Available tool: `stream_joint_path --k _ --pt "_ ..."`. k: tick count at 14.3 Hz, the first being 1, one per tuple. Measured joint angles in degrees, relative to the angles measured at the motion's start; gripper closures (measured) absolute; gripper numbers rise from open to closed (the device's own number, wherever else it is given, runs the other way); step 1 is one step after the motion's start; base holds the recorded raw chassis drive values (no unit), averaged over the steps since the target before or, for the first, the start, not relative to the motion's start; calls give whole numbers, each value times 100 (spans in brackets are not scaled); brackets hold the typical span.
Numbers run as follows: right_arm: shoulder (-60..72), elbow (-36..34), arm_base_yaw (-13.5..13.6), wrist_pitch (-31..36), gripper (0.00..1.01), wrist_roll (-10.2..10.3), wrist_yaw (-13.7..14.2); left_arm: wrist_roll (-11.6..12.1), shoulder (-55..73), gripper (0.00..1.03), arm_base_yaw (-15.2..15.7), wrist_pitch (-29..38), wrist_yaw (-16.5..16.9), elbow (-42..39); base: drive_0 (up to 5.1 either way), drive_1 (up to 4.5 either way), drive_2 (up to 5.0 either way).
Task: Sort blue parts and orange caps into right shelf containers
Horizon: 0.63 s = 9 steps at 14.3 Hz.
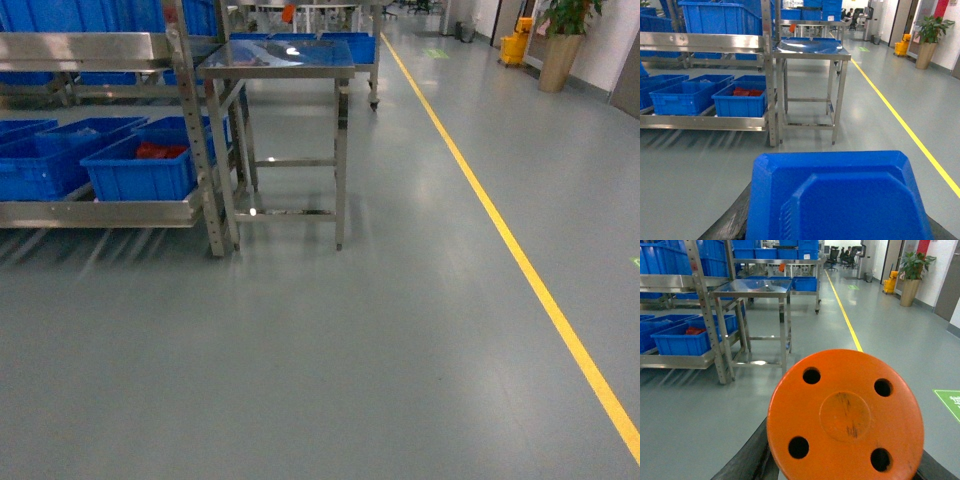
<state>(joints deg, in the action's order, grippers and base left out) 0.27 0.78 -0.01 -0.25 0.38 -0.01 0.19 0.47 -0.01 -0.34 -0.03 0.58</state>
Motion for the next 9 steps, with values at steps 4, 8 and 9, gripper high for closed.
stream_joint_path --k 4,8,9 --pt "0 0 0 -13 58 -2 0 2 0 60 0 4 7 0 -13 420 -446" --pt "0 0 0 2 58 -2 -2 2 0 60 0 -9 -2 0 6 439 -427" --pt "0 0 0 -9 58 -2 0 2 0 60 0 0 0 0 1 434 -432"
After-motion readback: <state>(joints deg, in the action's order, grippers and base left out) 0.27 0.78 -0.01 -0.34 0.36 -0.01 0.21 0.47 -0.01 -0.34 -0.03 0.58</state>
